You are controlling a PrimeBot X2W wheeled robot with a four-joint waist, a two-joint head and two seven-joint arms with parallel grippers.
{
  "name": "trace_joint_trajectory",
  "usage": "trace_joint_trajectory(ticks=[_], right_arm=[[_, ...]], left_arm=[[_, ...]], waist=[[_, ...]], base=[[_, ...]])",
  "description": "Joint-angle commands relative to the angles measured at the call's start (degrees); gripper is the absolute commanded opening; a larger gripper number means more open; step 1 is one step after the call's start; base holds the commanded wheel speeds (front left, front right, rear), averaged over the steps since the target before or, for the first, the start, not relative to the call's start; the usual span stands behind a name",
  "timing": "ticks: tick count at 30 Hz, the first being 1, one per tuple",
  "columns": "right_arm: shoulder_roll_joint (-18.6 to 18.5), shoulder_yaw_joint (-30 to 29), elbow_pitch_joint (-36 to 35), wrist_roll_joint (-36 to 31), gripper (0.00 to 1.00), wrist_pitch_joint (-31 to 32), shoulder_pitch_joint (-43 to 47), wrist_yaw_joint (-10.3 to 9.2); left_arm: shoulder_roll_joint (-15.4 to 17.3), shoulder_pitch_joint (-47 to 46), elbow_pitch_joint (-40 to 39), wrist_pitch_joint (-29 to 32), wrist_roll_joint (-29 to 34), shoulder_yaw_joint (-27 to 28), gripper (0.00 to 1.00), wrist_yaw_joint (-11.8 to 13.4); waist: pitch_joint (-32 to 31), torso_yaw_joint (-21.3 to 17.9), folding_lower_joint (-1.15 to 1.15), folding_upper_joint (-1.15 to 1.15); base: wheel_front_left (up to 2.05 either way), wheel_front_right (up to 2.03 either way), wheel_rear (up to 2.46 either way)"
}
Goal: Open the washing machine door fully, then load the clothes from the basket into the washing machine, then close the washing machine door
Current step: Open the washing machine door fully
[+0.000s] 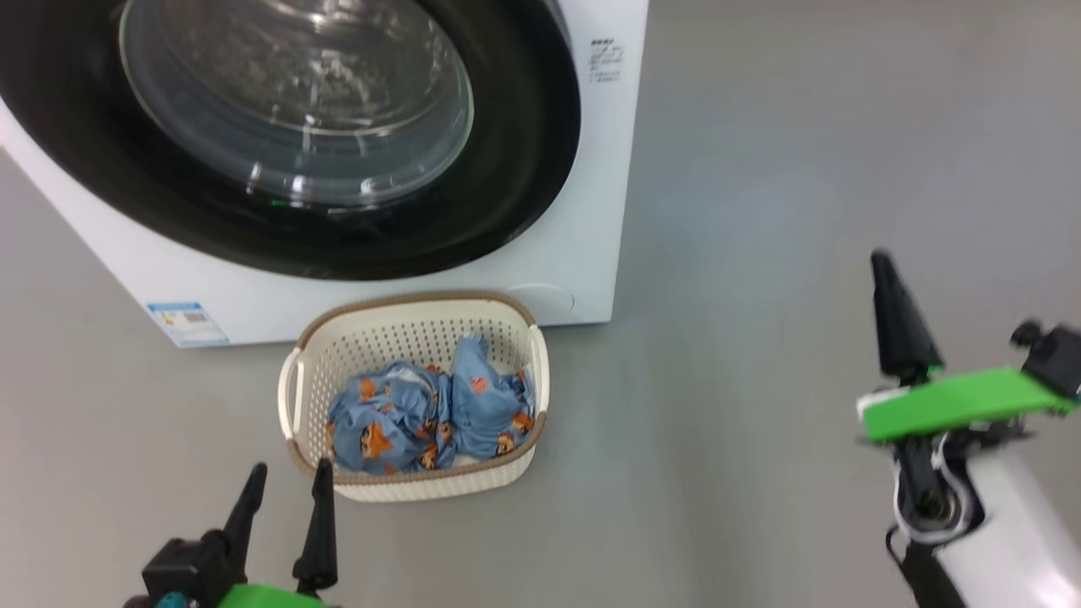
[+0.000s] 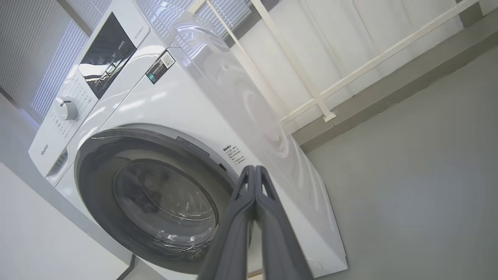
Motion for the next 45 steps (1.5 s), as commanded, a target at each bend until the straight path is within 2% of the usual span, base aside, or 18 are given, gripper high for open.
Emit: trace_joint_trajectory(ticks=[1,8,14,19,25,34,37,45], right_arm=[[-0.6,1.7,-1.7,2.2,0.0,-0.7,-3.3,0.57],[-2.6,5.6,-1.4,9.6,0.0,-0.7,-9.5,0.57],[-6.1,11.7,-1.7,21.2,0.0,0.1,-16.0,0.57],[-8.4,14.7,-0.2,29.5,0.0,3.5,-21.2,0.57],[-9.5,15.0,2.0,38.1,0.0,10.4,-26.3,0.57],[-10.9,13.1,5.0,44.2,0.0,23.4,-32.7,0.57],[-10.9,12.2,7.2,45.9,0.0,29.4,-35.3,0.57],[-10.5,9.7,10.4,46.5,0.0,36.2,-41.1,0.57]], left_arm=[[0.6,-2.8,-2.2,-0.4,-0.8,1.5,1.0,-0.1],[0.5,-4.6,-3.5,-0.4,-1.4,1.0,1.0,-0.1],[0.5,-6.9,-4.4,-0.4,-1.8,0.4,1.0,-0.1],[0.5,-8.7,-4.9,-0.4,-2.1,0.2,1.0,-0.1],[0.5,-10.5,-5.2,-0.4,-2.3,-0.4,1.0,-0.1],[0.5,-13.3,-5.9,-0.4,-2.9,-1.4,1.0,-0.1],[0.5,-14.3,-6.4,-0.4,-3.2,-1.9,1.0,-0.1],[0.5,-16.0,-7.5,-0.4,-3.9,-2.9,1.0,-0.1]], waist=[[2.2,1.3,0.0,0.0],[5.4,2.6,0.0,0.0],[8.9,3.7,0.0,0.0],[11.3,4.3,0.0,0.0],[13.6,5.1,0.0,0.0],[17.5,6.8,0.0,0.0],[19.1,7.5,0.0,0.0],[22.6,8.8,0.0,0.0]], base=[[0.0,0.0,0.0],[0.0,0.0,0.0],[0.0,0.0,0.0],[0.0,0.0,0.0],[0.0,0.0,0.0],[0.0,0.0,0.0],[0.0,0.0,0.0],[0.0,0.0,0.0]])
